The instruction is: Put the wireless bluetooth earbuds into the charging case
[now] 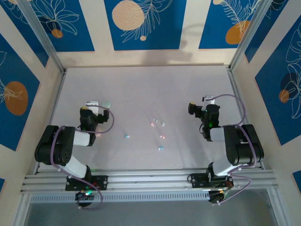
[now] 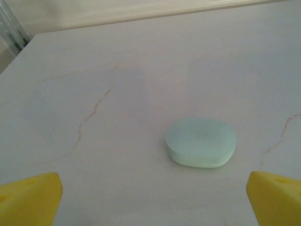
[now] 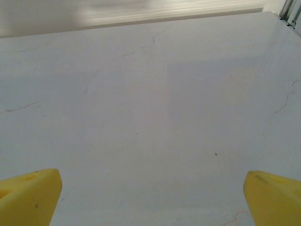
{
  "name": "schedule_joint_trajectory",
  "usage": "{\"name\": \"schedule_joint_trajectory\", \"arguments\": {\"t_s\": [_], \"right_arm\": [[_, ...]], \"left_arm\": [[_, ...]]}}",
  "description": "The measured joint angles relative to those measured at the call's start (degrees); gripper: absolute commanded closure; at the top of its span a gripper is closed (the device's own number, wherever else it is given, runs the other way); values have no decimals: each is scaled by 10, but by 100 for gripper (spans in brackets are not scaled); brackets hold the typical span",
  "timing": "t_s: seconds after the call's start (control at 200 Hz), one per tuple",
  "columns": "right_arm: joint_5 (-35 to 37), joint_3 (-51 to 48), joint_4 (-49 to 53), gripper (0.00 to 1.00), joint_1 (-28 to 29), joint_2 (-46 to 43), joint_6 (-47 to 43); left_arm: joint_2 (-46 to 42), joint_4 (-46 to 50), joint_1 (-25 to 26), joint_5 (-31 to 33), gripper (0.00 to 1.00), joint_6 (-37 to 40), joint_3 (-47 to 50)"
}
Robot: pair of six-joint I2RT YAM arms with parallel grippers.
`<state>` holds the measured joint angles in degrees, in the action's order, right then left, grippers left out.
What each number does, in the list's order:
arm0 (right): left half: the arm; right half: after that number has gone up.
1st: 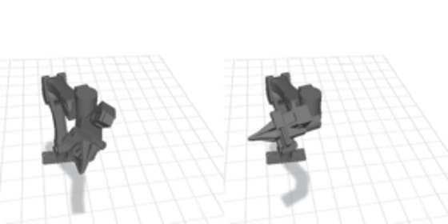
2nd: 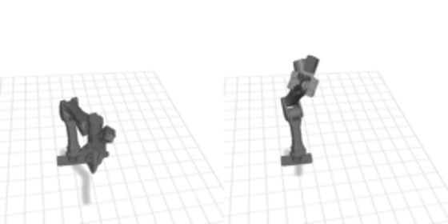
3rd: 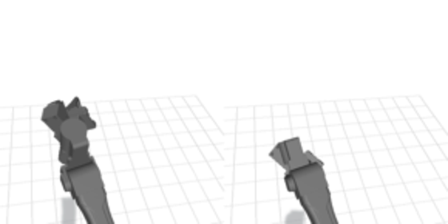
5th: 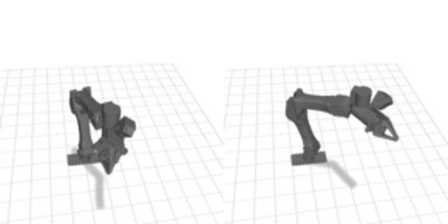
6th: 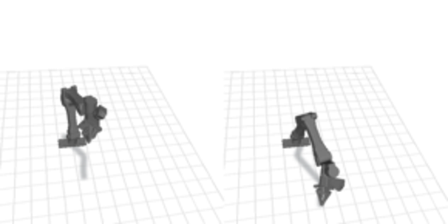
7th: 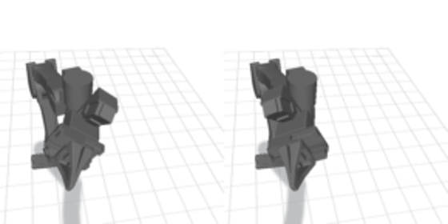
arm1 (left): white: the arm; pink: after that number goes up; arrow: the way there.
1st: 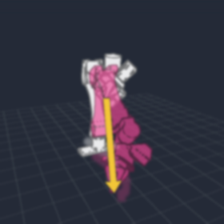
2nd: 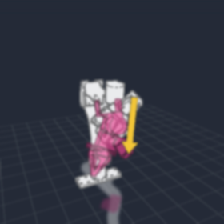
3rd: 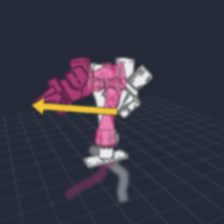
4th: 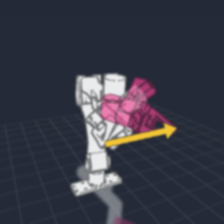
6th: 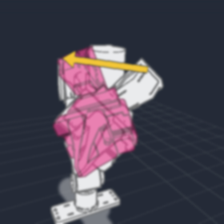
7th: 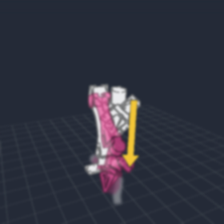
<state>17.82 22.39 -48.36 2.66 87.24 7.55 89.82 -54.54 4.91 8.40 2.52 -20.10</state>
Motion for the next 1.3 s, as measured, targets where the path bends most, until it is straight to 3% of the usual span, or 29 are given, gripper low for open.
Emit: {"name": "schedule_joint_trajectory", "arguments": {"t_s": [0.58,1.015,1.125,1.206,1.301], "right_arm": [[-17,0,2,1,-16,0,4],[-23,-2,-4,1,9,-1,-14],[-23,-8,25,0,17,-30,-22],[-19,19,154,1,33,-104,-26],[-24,118,317,1,49,-181,1]], "left_arm": [[0,6,0,0,0,0,-1],[-21,15,0,-2,0,-1,0],[-85,99,0,30,0,-19,-13],[-131,210,0,78,0,-54,-62],[-163,342,0,129,0,-110,-142]]}}
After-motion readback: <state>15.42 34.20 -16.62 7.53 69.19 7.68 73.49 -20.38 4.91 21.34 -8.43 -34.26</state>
